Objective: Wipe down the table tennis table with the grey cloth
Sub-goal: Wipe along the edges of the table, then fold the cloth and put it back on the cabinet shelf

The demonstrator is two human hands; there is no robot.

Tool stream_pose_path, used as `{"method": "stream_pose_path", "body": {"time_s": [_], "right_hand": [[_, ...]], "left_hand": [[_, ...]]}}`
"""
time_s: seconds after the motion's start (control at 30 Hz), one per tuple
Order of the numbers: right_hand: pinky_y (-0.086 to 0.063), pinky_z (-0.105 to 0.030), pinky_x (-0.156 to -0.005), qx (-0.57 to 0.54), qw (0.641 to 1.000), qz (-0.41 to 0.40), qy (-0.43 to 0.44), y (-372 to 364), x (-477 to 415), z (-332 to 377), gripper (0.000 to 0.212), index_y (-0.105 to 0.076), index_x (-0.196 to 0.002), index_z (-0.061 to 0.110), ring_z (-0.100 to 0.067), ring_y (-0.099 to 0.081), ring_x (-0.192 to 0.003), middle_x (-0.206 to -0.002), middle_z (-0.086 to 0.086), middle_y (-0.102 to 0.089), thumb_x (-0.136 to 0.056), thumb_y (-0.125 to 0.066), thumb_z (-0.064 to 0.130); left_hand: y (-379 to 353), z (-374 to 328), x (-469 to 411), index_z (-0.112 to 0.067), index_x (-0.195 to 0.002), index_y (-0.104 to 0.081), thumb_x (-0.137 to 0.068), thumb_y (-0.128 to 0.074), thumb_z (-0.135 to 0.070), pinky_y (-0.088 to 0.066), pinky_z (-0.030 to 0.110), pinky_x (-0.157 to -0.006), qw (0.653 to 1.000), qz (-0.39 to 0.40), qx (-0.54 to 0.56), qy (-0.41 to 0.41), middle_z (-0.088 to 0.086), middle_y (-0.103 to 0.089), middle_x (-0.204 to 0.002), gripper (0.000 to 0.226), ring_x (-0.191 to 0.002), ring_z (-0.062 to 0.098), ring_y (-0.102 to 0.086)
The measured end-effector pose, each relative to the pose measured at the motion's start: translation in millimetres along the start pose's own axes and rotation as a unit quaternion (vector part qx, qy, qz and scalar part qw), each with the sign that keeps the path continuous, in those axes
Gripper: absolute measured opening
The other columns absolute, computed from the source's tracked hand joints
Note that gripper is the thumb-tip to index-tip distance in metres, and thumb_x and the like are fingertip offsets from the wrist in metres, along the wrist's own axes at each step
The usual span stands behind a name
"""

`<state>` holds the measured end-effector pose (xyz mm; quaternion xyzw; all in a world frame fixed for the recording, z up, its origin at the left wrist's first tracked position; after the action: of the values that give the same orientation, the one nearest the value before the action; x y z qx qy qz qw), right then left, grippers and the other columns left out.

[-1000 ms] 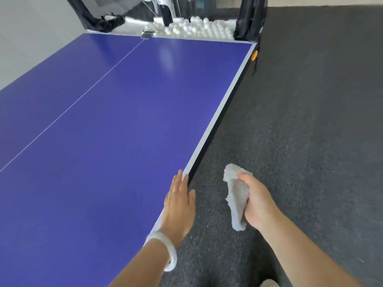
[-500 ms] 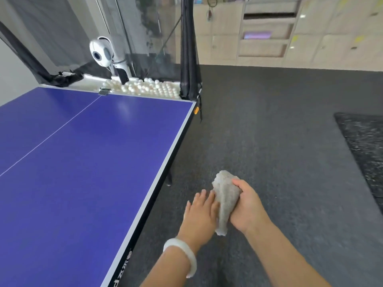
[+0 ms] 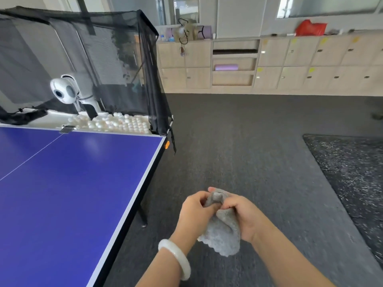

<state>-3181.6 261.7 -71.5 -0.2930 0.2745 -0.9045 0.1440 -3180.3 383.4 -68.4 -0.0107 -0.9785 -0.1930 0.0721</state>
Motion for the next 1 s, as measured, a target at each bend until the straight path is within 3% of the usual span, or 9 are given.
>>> {"method": "stream_pose_path", "body": {"time_s": [0.1, 0.23, 0.37, 0.47, 0.57, 0.73, 0.8, 0.87, 1.0], "right_hand": [[-0.054, -0.041, -0.082, 0.198, 0.978, -0.067, 0.013, 20, -34, 36, 0.034, -0.067, -0.115, -0.003, -0.03, -0.067, -0.093, -0.112, -0.028, -0.068, -0.087, -0.048, -0.007], [-0.047, -0.034, -0.073, 0.293, 0.95, -0.101, 0.03, 28, -79, 89, 0.012, -0.066, -0.089, 0.008, -0.022, -0.06, -0.081, -0.088, -0.012, -0.063, -0.095, -0.059, 0.015], [-0.04, -0.03, -0.061, 0.289, 0.948, -0.132, 0.03, 30, -136, 152, 0.013, -0.059, -0.08, 0.006, -0.024, -0.049, -0.072, -0.082, -0.015, -0.052, -0.092, -0.054, 0.002], [-0.035, -0.03, -0.057, 0.266, 0.947, -0.175, 0.048, 39, -174, 205, 0.011, -0.053, -0.08, 0.006, -0.022, -0.043, -0.067, -0.08, -0.014, -0.046, -0.088, -0.047, 0.001], [-0.033, -0.031, -0.058, 0.241, 0.942, -0.226, 0.057, 57, -206, 251, 0.024, -0.048, -0.066, 0.012, -0.021, -0.04, -0.064, -0.072, -0.01, -0.044, -0.088, -0.046, 0.001], [-0.034, -0.027, -0.053, 0.26, 0.942, -0.2, 0.071, 84, -258, 331, 0.025, -0.049, -0.066, 0.014, -0.018, -0.045, -0.056, -0.066, -0.007, -0.048, -0.089, -0.054, 0.006], [-0.039, -0.026, -0.055, 0.256, 0.946, -0.186, 0.069, 101, -282, 367, 0.016, -0.054, -0.074, 0.009, -0.021, -0.052, -0.062, -0.073, -0.011, -0.054, -0.088, -0.059, 0.006], [-0.043, -0.029, -0.061, 0.245, 0.951, -0.178, 0.068, 120, -308, 408, 0.006, -0.056, -0.087, 0.006, -0.025, -0.055, -0.073, -0.085, -0.015, -0.056, -0.09, -0.061, 0.007], [-0.051, -0.024, -0.057, 0.23, 0.957, -0.161, 0.068, 156, -359, 496, 0.003, -0.058, -0.093, 0.005, -0.014, -0.062, -0.064, -0.084, -0.01, -0.063, -0.095, -0.055, 0.006]], "left_hand": [[7, 3, -50, -0.018, -0.072, -0.055, -0.081, -0.078, -0.019, -0.041, 0.016, -0.053, 0.999, -0.033, 0.032, -0.011, -0.012, -0.055, -0.061, 0.025, -0.056, 0.0, -0.048], [11, -9, -121, -0.007, -0.081, -0.05, -0.085, -0.075, -0.015, -0.04, 0.019, -0.054, 0.998, 0.005, 0.067, -0.004, -0.002, -0.05, -0.07, 0.027, -0.061, 0.01, -0.044], [26, -44, -206, -0.03, -0.103, -0.058, -0.086, -0.074, -0.018, -0.047, 0.013, -0.062, 0.997, 0.042, 0.05, -0.047, -0.007, -0.065, -0.093, 0.026, -0.078, 0.002, -0.062], [33, -82, -268, -0.043, -0.118, -0.059, -0.089, -0.069, -0.01, -0.043, 0.005, -0.076, 0.986, 0.062, -0.001, -0.153, -0.01, -0.057, -0.106, 0.045, -0.092, -0.008, -0.056], [22, -115, -321, -0.041, -0.113, -0.064, -0.094, -0.058, -0.001, -0.041, 0.007, -0.089, 0.957, 0.119, -0.087, -0.25, -0.022, -0.048, -0.112, 0.045, -0.102, -0.009, -0.053], [-6, -151, -418, -0.043, -0.122, -0.054, -0.093, -0.062, -0.014, -0.042, 0.013, -0.093, 0.92, 0.128, -0.176, -0.327, -0.03, -0.037, -0.116, 0.042, -0.108, -0.004, -0.05], [-22, -164, -458, -0.045, -0.127, -0.052, -0.094, -0.059, -0.018, -0.043, 0.015, -0.09, 0.898, 0.122, -0.221, -0.361, -0.029, -0.035, -0.115, 0.043, -0.105, -0.003, -0.05], [-37, -182, -500, -0.046, -0.13, -0.052, -0.097, -0.056, -0.019, -0.039, 0.007, -0.083, 0.88, 0.108, -0.254, -0.387, -0.029, -0.034, -0.111, 0.043, -0.097, -0.007, -0.048], [-62, -224, -586, -0.047, -0.134, -0.05, -0.1, -0.044, -0.034, -0.038, 0.007, -0.083, 0.876, 0.086, -0.271, -0.389, -0.026, -0.038, -0.117, 0.037, -0.1, -0.003, -0.05]]}}
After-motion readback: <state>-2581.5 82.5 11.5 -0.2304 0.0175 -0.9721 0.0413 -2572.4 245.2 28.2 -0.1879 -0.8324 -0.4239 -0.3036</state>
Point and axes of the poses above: each hand's wrist, its own x-axis away from the middle knuckle, its own y-axis out of the back of the hand, z = x × y, the point moved 5 cm from there along -x, towards the middle knuckle
